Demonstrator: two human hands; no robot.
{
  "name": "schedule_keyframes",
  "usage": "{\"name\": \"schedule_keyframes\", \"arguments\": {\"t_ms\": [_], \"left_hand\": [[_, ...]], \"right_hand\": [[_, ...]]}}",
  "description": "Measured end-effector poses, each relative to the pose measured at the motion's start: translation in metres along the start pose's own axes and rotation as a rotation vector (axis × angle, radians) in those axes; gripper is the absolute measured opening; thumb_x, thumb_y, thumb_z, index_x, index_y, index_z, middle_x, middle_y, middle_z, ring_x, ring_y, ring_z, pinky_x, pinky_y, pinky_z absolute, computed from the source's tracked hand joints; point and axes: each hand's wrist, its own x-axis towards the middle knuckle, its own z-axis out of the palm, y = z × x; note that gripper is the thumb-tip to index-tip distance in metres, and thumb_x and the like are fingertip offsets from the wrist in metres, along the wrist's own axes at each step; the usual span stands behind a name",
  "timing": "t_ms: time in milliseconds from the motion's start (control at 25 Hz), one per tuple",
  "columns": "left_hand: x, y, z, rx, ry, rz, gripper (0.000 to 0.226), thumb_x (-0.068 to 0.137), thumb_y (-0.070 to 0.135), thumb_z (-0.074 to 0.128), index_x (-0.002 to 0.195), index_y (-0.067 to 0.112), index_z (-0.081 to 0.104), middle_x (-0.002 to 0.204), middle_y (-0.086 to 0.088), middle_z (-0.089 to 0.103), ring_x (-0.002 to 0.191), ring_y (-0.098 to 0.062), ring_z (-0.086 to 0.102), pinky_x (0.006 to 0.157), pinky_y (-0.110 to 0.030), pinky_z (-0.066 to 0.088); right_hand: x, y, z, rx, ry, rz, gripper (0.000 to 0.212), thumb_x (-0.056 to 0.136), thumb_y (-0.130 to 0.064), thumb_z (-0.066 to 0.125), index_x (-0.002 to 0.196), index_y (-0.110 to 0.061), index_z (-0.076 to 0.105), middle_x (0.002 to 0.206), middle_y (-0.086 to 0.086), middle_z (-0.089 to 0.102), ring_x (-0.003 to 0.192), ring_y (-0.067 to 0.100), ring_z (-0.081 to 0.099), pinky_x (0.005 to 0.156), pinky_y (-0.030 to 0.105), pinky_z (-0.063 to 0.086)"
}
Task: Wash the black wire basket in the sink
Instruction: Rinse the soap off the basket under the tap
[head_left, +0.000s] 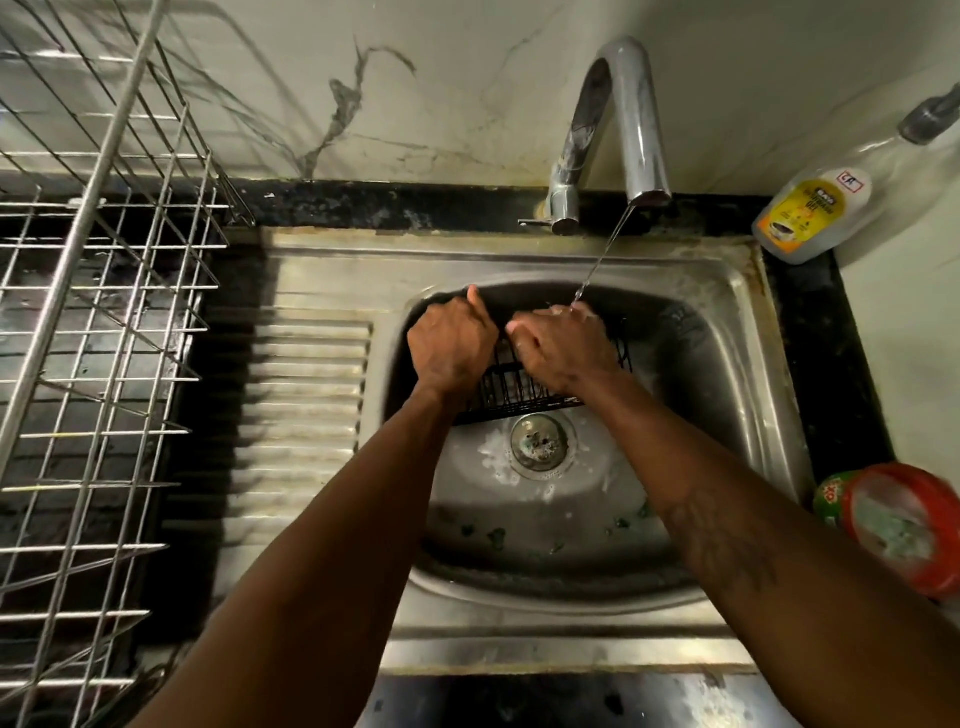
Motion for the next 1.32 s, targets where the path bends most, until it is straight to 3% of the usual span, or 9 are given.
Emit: {"name": "schedule_keyframes", "arguments": {"t_ms": [160,320,440,640,760,880,1040,1200,1320], "left_hand": [[-0.001,0.005,0.003,-0.024,0.005,-0.007,0.064,0.107,0.037,0.025,0.070,0.010,0.069,0.069,-0.010,0.070,0.064,-0.031,0.067,0.061,-0.032,0.048],[0.001,0.009,0.004,-0.017,0.024,-0.022,0.059,0.105,0.035,0.027,0.074,0.010,0.071,0.074,-0.010,0.072,0.069,-0.032,0.069,0.062,-0.032,0.047],[0.001,0.008,0.005,-0.030,0.011,-0.021,0.058,0.105,0.035,0.027,0.075,0.011,0.072,0.077,-0.010,0.073,0.072,-0.032,0.070,0.067,-0.035,0.051],[-0.003,0.007,0.004,-0.066,0.007,-0.004,0.060,0.106,0.036,0.026,0.070,0.012,0.068,0.067,-0.006,0.064,0.062,-0.026,0.060,0.062,-0.031,0.043],[0.000,0.006,0.002,-0.079,0.014,0.015,0.056,0.105,0.034,0.026,0.071,0.013,0.066,0.065,-0.002,0.059,0.060,-0.024,0.059,0.063,-0.032,0.049],[-0.001,0.008,0.001,-0.074,0.002,0.014,0.054,0.104,0.034,0.029,0.071,0.012,0.067,0.069,-0.007,0.067,0.065,-0.027,0.065,0.063,-0.030,0.047],[-0.002,0.010,-0.002,-0.058,0.000,-0.028,0.054,0.103,0.033,0.031,0.077,0.010,0.072,0.079,-0.011,0.073,0.076,-0.032,0.070,0.065,-0.032,0.040],[-0.018,-0.002,-0.002,-0.064,0.047,-0.063,0.057,0.106,0.031,0.029,0.063,0.014,0.063,0.055,-0.001,0.053,0.052,-0.023,0.051,0.054,-0.026,0.031],[-0.024,-0.003,-0.005,-0.051,0.076,-0.088,0.056,0.106,0.031,0.028,0.055,0.019,0.046,0.048,0.005,0.037,0.044,-0.013,0.037,0.049,-0.024,0.023]], "right_hand": [[-0.009,0.024,-0.003,-0.038,0.030,0.369,0.070,0.109,-0.047,0.019,0.076,-0.013,0.070,0.065,0.005,0.064,0.064,0.023,0.061,0.074,0.036,0.042],[-0.026,-0.033,0.020,-0.067,0.133,0.124,0.037,0.105,-0.035,0.033,0.120,-0.019,0.063,0.115,0.006,0.067,0.109,0.028,0.059,0.105,0.048,0.038],[-0.035,-0.028,0.023,-0.054,0.081,-0.037,0.047,0.105,-0.041,0.032,0.140,-0.017,0.051,0.134,0.005,0.059,0.124,0.027,0.052,0.112,0.047,0.034],[0.016,0.022,-0.012,-0.066,-0.178,0.317,0.075,0.104,-0.060,0.012,0.081,-0.013,0.065,0.082,0.011,0.065,0.079,0.028,0.061,0.076,0.038,0.041],[0.016,0.036,-0.015,-0.108,-0.091,0.390,0.068,0.106,-0.054,0.020,0.074,-0.012,0.063,0.077,0.013,0.065,0.077,0.030,0.062,0.073,0.037,0.042],[-0.018,0.003,0.010,-0.100,0.050,0.346,0.058,0.107,-0.045,0.018,0.104,-0.019,0.070,0.106,0.009,0.070,0.101,0.029,0.061,0.095,0.044,0.038],[-0.035,-0.020,0.022,-0.084,0.056,-0.018,0.053,0.107,-0.048,0.020,0.145,-0.024,0.047,0.143,0.003,0.054,0.135,0.027,0.045,0.118,0.052,0.026],[0.001,0.030,-0.008,-0.086,-0.090,0.148,0.071,0.104,-0.060,0.014,0.098,-0.020,0.073,0.091,0.012,0.071,0.090,0.032,0.067,0.083,0.040,0.047],[0.011,0.017,-0.007,-0.132,0.013,0.119,0.070,0.107,-0.053,0.021,0.072,-0.014,0.067,0.071,0.013,0.067,0.070,0.033,0.067,0.066,0.036,0.044]]}}
